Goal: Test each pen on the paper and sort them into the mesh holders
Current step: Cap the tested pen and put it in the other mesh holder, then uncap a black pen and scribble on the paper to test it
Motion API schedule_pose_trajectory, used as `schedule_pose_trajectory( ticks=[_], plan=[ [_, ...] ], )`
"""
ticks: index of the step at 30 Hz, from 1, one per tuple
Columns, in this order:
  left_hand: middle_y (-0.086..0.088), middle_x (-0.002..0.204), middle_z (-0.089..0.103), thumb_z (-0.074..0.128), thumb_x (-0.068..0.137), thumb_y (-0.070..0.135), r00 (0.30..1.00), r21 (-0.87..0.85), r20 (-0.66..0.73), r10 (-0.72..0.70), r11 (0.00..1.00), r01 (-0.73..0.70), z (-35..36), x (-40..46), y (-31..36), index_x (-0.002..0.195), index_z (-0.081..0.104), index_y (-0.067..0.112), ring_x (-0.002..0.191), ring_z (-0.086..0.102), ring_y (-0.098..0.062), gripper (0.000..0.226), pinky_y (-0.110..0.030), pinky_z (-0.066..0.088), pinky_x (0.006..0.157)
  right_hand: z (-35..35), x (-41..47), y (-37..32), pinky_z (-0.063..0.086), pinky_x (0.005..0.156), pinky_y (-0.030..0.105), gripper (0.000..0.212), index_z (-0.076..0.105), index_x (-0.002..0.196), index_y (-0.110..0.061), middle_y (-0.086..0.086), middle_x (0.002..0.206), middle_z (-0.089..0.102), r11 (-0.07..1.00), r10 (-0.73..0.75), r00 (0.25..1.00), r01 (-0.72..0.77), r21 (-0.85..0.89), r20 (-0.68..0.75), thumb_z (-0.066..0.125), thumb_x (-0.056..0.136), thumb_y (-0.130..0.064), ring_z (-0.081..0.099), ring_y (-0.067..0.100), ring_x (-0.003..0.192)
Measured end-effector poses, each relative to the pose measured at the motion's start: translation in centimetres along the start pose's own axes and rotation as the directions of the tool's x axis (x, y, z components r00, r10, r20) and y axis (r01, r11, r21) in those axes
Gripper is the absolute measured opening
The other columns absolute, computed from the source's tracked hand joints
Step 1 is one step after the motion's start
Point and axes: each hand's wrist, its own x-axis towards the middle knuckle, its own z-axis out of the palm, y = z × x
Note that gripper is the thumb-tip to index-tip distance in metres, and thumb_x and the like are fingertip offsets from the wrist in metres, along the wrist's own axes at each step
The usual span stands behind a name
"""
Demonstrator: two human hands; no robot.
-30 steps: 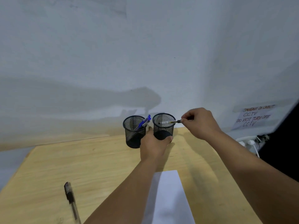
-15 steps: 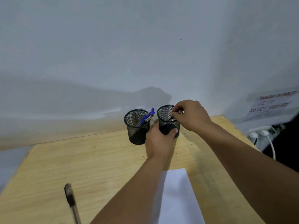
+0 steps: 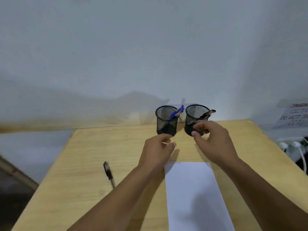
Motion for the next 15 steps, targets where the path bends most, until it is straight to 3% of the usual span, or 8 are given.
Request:
schedule_pose_trajectory(
  ticks=[6, 9, 11, 15],
  plan=[
    [0.019, 0.102, 0.069, 0.061, 0.089, 0.026, 0.997, 0.221, -0.063, -0.042, 0.974, 0.055, -7.7, -3.5, -3.7, 0.109, 0.072, 0.031, 0.097, 0.064, 0.000, 0.024, -0.020, 0.049, 0.078, 5.8, -4.6, -4.4, 0.037, 0.066, 0.005, 0.012, 0.070, 0.098, -0.031, -0.018, 0.093, 0.065, 0.999, -0.042, 0.954, 0.031, 0.042, 0.298, 0.070, 0.087, -0.028, 0.055, -0.007, 0.084],
    [0.012, 0.115, 0.071, 0.052, 0.092, 0.011, 0.997, 0.325, -0.068, -0.032, 0.944, 0.053, -10.9, -4.8, -5.3, 0.114, 0.071, 0.027, 0.109, 0.062, -0.008, 0.033, -0.024, 0.048, 0.093, 8.6, -6.7, -7.0, 0.045, 0.067, 0.017, 0.011, 0.069, 0.096, -0.035, -0.019, 0.089, 0.065, 0.998, -0.054, 0.900, 0.041, 0.038, 0.432, 0.068, 0.086, -0.038, 0.058, -0.003, 0.079],
    [0.007, 0.121, 0.069, 0.048, 0.088, 0.002, 0.999, 0.424, -0.036, -0.026, 0.905, 0.039, -12.8, -5.6, -6.3, 0.118, 0.070, 0.024, 0.115, 0.060, -0.012, 0.043, -0.024, 0.045, 0.094, 10.3, -8.1, -8.3, 0.049, 0.067, 0.021, 0.019, 0.069, 0.097, -0.035, -0.020, 0.086, 0.065, 0.999, -0.047, 0.858, 0.033, 0.036, 0.512, 0.065, 0.083, -0.048, 0.058, -0.002, 0.075],
    [0.004, 0.105, 0.071, 0.060, 0.070, 0.013, 0.992, 0.525, 0.122, 0.003, 0.848, -0.068, -15.3, -6.9, -7.7, 0.100, 0.074, 0.020, 0.099, 0.065, -0.017, 0.034, -0.029, 0.051, 0.082, 13.1, -10.5, -10.6, 0.050, 0.067, 0.026, 0.040, 0.066, 0.100, -0.038, -0.021, 0.091, 0.064, 0.995, -0.058, 0.813, 0.093, -0.032, 0.580, 0.058, 0.073, -0.067, 0.059, 0.000, 0.080]
  ],
)
